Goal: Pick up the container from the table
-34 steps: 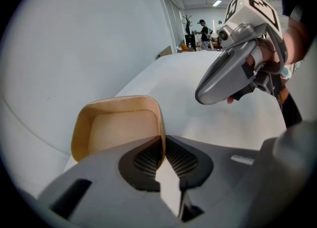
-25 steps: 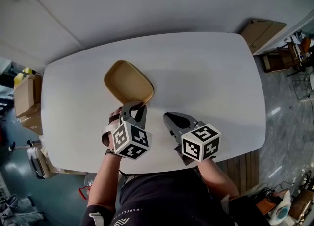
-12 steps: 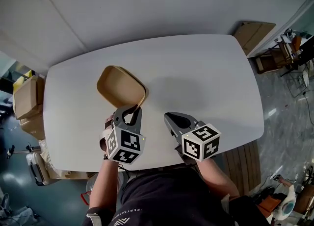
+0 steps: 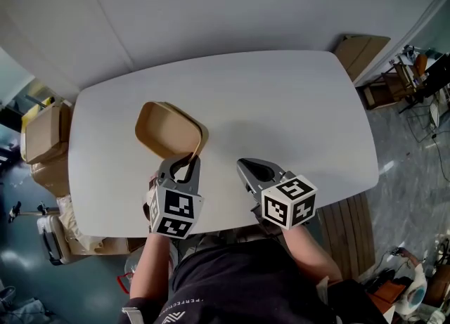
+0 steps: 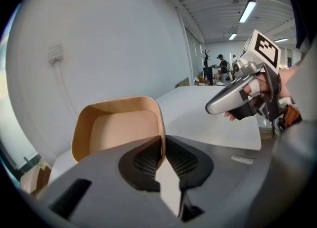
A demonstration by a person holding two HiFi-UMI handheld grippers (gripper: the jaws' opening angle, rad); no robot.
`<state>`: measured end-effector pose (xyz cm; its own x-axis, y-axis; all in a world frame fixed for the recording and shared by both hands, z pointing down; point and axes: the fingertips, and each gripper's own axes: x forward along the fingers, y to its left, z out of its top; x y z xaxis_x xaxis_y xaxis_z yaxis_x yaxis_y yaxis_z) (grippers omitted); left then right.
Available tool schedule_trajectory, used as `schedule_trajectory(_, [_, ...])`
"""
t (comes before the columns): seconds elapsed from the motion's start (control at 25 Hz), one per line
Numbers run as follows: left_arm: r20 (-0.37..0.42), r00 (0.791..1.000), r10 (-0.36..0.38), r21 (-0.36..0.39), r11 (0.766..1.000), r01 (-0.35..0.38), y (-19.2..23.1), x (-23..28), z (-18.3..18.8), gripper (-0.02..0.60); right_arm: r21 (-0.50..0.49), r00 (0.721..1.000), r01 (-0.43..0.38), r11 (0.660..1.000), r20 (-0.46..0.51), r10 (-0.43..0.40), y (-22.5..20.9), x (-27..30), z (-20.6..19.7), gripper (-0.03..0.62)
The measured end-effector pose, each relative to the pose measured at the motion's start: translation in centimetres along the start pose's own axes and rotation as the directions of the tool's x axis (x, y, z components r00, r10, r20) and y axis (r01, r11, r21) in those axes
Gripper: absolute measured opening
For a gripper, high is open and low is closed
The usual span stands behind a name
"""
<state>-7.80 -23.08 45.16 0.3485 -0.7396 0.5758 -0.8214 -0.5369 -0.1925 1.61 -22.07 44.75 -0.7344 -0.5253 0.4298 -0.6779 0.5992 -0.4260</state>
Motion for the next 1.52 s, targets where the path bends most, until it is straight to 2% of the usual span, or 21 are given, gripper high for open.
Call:
schedule_trajectory(0.24, [0.068,0.997,0.02,-0.109,0.994,-0.013,0.7,-2.6,-0.2,0.028,-0.03,1.0,0.0,1.0,0.009,0.001,2.0,0.0,-0.6,0.0])
schedule_trajectory(0.36, [0.109,0.994,0.013,-0.164,0.986,0.005,0.8,-3.5,0.0,0.028,-0.04,1.0,0.004,0.999,0.018,-0.003,2.8,-0.2,-0.7,0.0])
schedule_trajectory(0.6, [0.175,0.984,-0.034,-0.307,0.948,0.087,0.8,-4.9,-0.8,0.028,-0.061,0.999,0.012,0.998,0.038,-0.01,4.3,-0.5,-0.6,0.0])
schedule_trajectory(0.8, [0.182,0.983,-0.015,-0.306,0.949,0.071,1.4,-5.5,-1.2,0.028,-0.07,0.999,0.027,0.997,0.048,-0.024,4.7,-0.8,-0.4,0.0])
schedule_trajectory(1.52, [0.176,0.983,-0.044,-0.257,0.962,0.089,0.4,-5.6,-1.1,0.029,-0.094,0.996,0.052,0.994,0.08,-0.044,5.4,-2.0,-0.1,-0.002])
